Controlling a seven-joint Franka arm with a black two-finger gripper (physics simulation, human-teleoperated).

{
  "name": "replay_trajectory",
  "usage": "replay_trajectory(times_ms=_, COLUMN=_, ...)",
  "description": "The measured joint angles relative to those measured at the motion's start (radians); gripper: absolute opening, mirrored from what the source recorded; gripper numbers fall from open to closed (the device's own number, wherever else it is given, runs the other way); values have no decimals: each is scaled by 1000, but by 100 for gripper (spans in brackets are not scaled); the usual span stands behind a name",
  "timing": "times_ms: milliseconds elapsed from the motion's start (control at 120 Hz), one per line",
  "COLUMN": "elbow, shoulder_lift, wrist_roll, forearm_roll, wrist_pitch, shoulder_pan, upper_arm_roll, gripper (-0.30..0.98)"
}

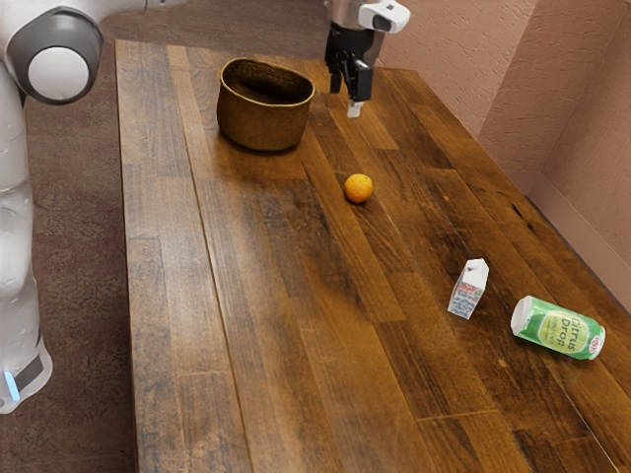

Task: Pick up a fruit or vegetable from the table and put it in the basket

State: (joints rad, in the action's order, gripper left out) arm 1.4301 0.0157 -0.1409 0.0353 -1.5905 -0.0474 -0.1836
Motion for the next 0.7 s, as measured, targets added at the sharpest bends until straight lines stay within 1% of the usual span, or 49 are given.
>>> replay_trajectory(times_ms=225, elbow=-18, shoulder_lift=15, wrist_roll=-8, forearm_roll=7, wrist_pitch=3, shoulder_pan=26, upper_arm_roll=-1, gripper=69)
replay_trajectory(times_ms=283, elbow=-45, shoulder_lift=25, wrist_roll=-11, forearm_roll=6, wrist_pitch=4, shoulder_pan=42, upper_arm_roll=-2, gripper=69)
replay_trajectory(times_ms=400, elbow=-83, shoulder_lift=56, wrist_roll=-16, forearm_roll=5, wrist_pitch=1, shoulder_pan=93, upper_arm_roll=-35, gripper=69)
replay_trajectory(times_ms=450, elbow=-96, shoulder_lift=76, wrist_roll=-18, forearm_roll=4, wrist_pitch=-1, shoulder_pan=82, upper_arm_roll=-41, gripper=68)
replay_trajectory(times_ms=575, elbow=-116, shoulder_lift=108, wrist_roll=-22, forearm_roll=4, wrist_pitch=-3, shoulder_pan=7, upper_arm_roll=-45, gripper=69)
replay_trajectory(times_ms=700, elbow=-203, shoulder_lift=180, wrist_roll=-26, forearm_roll=5, wrist_pitch=-1, shoulder_pan=-1, upper_arm_roll=-63, gripper=69)
